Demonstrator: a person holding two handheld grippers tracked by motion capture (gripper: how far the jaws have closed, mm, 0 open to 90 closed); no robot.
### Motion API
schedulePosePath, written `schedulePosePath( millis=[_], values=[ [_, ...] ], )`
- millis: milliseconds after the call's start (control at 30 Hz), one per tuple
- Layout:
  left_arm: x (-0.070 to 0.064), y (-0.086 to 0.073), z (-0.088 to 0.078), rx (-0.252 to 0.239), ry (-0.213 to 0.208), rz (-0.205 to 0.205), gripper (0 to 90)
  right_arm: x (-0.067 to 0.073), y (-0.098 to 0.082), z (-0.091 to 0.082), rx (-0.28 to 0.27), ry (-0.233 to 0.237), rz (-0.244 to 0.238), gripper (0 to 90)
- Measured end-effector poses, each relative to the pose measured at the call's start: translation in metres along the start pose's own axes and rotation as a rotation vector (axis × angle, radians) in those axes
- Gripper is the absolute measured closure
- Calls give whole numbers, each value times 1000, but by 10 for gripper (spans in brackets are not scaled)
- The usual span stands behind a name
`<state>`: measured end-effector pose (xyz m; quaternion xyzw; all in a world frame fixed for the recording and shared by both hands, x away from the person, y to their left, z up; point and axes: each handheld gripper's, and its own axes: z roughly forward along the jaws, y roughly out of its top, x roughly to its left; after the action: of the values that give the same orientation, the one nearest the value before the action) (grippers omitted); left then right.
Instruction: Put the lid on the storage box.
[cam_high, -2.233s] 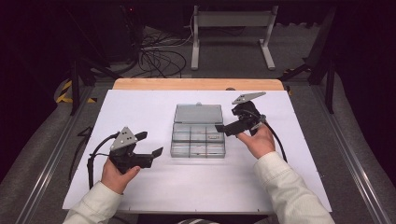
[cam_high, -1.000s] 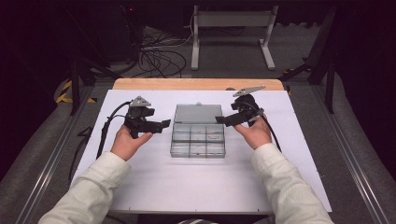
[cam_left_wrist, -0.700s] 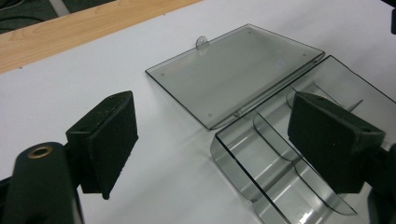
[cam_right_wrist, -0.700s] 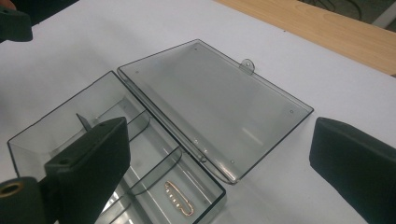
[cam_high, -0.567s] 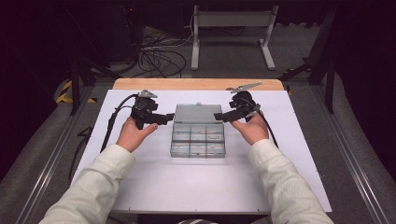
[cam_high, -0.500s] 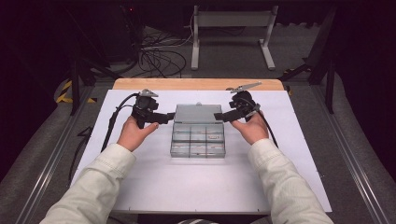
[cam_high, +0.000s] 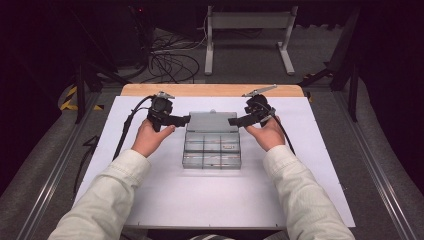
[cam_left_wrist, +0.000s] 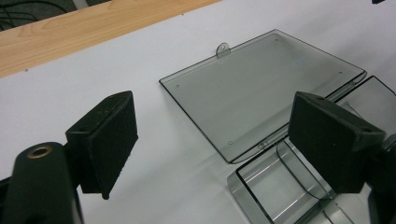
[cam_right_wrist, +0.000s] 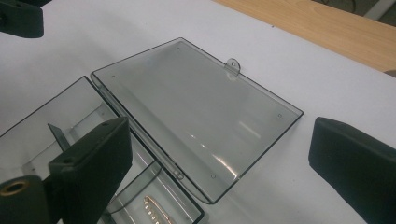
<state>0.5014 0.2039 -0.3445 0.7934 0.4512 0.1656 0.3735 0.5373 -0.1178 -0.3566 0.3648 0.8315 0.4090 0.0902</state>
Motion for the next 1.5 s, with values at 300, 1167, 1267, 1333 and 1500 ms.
schedulePosePath(
  millis=[300,1167,1267,1333,1500],
  values=[
    [-4,0,17,25,15,0,167,-5,0,6,18,-1,21,64],
    [1,-8,48,140,-53,-115,164,-8,-11,40,110,54,69,30],
    [0,-9,51,149,-51,-128,164,-9,-12,42,124,57,86,31],
    [1,-9,53,156,-57,-134,164,-10,-13,43,128,62,94,30],
    [-1,-10,58,188,-77,-170,166,-11,-15,45,147,70,116,30]
  ],
)
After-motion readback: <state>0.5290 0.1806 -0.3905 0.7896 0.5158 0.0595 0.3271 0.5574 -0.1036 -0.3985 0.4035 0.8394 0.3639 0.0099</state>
